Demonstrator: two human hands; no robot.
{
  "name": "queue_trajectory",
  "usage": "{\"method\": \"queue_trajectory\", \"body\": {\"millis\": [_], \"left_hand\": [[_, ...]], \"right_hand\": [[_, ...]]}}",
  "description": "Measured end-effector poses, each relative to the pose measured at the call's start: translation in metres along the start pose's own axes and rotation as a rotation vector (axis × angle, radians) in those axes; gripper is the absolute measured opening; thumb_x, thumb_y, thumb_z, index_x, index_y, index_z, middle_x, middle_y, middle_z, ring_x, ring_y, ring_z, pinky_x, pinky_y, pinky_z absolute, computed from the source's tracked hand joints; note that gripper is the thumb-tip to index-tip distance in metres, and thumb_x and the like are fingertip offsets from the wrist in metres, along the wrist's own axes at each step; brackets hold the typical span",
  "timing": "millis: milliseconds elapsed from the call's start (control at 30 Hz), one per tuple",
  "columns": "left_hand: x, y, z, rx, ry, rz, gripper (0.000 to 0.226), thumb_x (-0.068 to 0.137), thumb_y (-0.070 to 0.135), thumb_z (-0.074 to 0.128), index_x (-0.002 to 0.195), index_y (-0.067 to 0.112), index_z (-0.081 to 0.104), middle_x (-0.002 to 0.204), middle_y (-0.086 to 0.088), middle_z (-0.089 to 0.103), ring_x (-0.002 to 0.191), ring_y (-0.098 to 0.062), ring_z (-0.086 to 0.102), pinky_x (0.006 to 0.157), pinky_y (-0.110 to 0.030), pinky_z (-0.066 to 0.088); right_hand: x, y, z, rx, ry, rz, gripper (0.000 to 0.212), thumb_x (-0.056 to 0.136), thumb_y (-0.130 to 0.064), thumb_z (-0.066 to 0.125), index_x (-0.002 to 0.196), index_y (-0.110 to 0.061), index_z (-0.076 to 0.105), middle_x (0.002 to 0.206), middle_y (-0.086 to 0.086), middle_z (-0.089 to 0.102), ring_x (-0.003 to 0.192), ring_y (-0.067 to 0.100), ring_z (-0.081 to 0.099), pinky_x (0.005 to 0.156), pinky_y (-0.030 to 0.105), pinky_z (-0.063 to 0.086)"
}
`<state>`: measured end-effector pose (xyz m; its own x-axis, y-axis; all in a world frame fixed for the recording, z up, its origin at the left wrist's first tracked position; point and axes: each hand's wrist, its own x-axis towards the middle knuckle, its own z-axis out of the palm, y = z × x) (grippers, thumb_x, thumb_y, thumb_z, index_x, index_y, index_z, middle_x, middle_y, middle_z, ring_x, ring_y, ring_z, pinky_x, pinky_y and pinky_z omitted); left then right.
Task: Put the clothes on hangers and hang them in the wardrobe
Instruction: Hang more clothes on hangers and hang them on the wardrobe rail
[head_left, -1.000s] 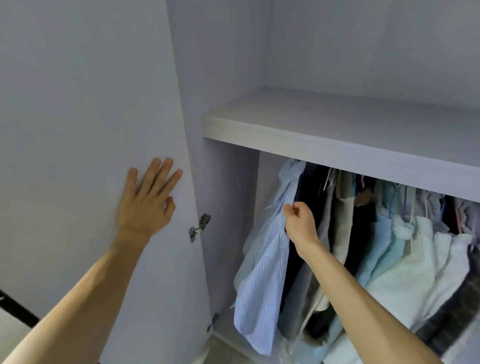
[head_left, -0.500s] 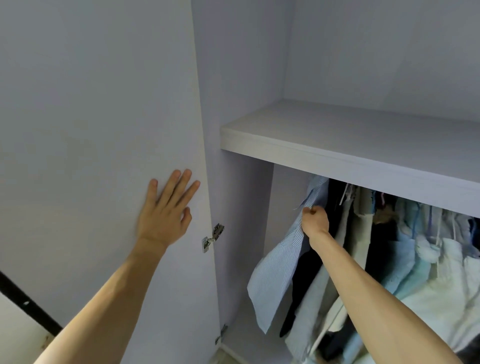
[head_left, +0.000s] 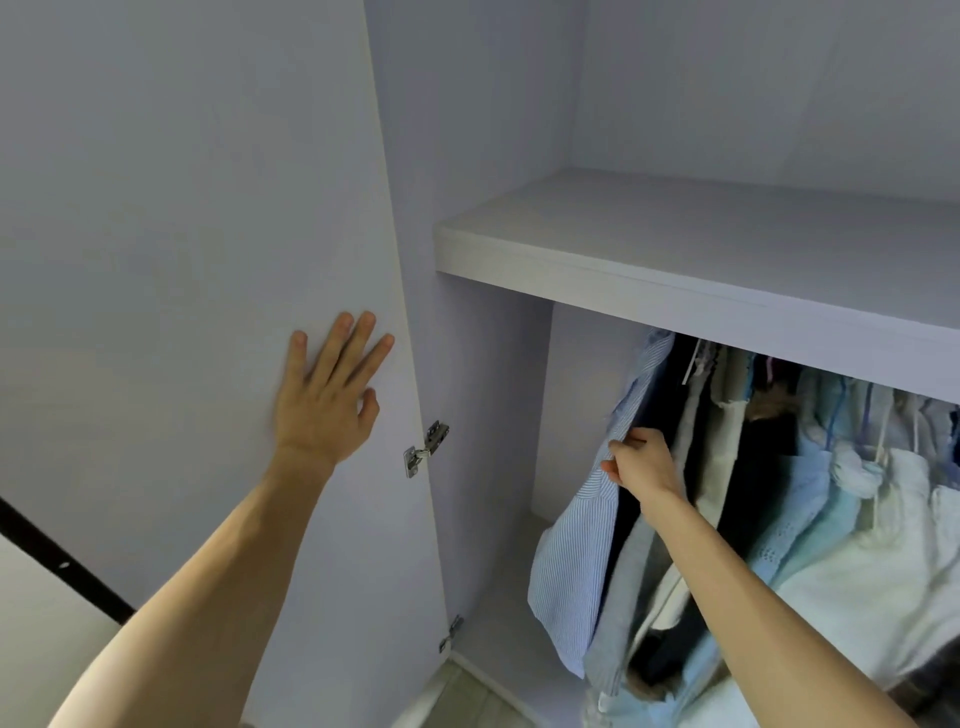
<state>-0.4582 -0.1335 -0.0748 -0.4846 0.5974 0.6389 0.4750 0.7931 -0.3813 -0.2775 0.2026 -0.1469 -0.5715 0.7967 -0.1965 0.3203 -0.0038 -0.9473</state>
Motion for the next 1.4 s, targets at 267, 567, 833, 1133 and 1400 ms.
{"method": "queue_trajectory", "body": {"millis": [267, 567, 833, 1133, 1400], "left_hand": [[-0.066, 0.027, 0.009, -0.085, -0.162, -0.09, 0.074, 0.092, 0.031, 0.045, 0.16, 0.024, 0.015, 0.168, 0.003, 0.008, 0.154, -0.016, 0.01, 0.124, -0.047, 0.001], [-0.275, 0.059, -0.042, -0.267, -0.715, -0.655, 0.075, 0.091, 0.044, 0.056, 0.158, 0.029, 0.023, 0.166, -0.008, 0.016, 0.153, -0.029, 0.016, 0.119, -0.059, 0.014], [-0.488, 0.037, -0.179, -0.188, -0.978, -1.327, 0.062, 0.082, 0.048, 0.035, 0.136, 0.026, 0.059, 0.143, -0.004, 0.055, 0.133, -0.026, 0.049, 0.11, -0.05, 0.035], [-0.666, 0.084, -0.369, -0.028, -0.872, -1.917, 0.048, 0.096, 0.043, 0.038, 0.143, 0.035, 0.047, 0.147, 0.01, 0.046, 0.136, -0.014, 0.039, 0.116, -0.037, 0.02], [-0.762, 0.16, -0.492, 0.109, -0.822, -2.212, 0.049, 0.099, 0.043, 0.04, 0.146, 0.033, 0.045, 0.149, 0.011, 0.045, 0.137, -0.014, 0.04, 0.118, -0.039, 0.024]], "right_hand": [[-0.082, 0.027, -0.015, -0.312, -0.178, -0.227, 0.041, 0.096, -0.028, 0.058, 0.136, -0.027, 0.048, 0.122, -0.003, 0.063, 0.101, 0.012, 0.063, 0.096, 0.034, 0.048], [-0.164, 0.056, 0.053, -0.598, -0.736, -0.486, 0.023, 0.097, -0.027, 0.058, 0.119, -0.028, 0.068, 0.117, -0.011, 0.067, 0.106, 0.01, 0.061, 0.092, 0.02, 0.043], [-0.301, 0.073, 0.15, -0.778, -1.214, -0.951, 0.025, 0.097, -0.026, 0.059, 0.119, -0.026, 0.07, 0.133, -0.008, 0.062, 0.131, 0.013, 0.048, 0.105, 0.01, 0.021], [-0.525, 0.114, 0.179, -0.825, -1.682, -1.323, 0.026, 0.1, -0.038, 0.053, 0.123, -0.037, 0.065, 0.141, -0.015, 0.054, 0.138, 0.007, 0.038, 0.116, 0.03, 0.031], [-0.679, 0.17, 0.153, -0.785, -2.012, -1.542, 0.026, 0.1, -0.039, 0.052, 0.123, -0.038, 0.065, 0.142, -0.015, 0.054, 0.14, 0.011, 0.037, 0.113, 0.025, 0.028]]}}
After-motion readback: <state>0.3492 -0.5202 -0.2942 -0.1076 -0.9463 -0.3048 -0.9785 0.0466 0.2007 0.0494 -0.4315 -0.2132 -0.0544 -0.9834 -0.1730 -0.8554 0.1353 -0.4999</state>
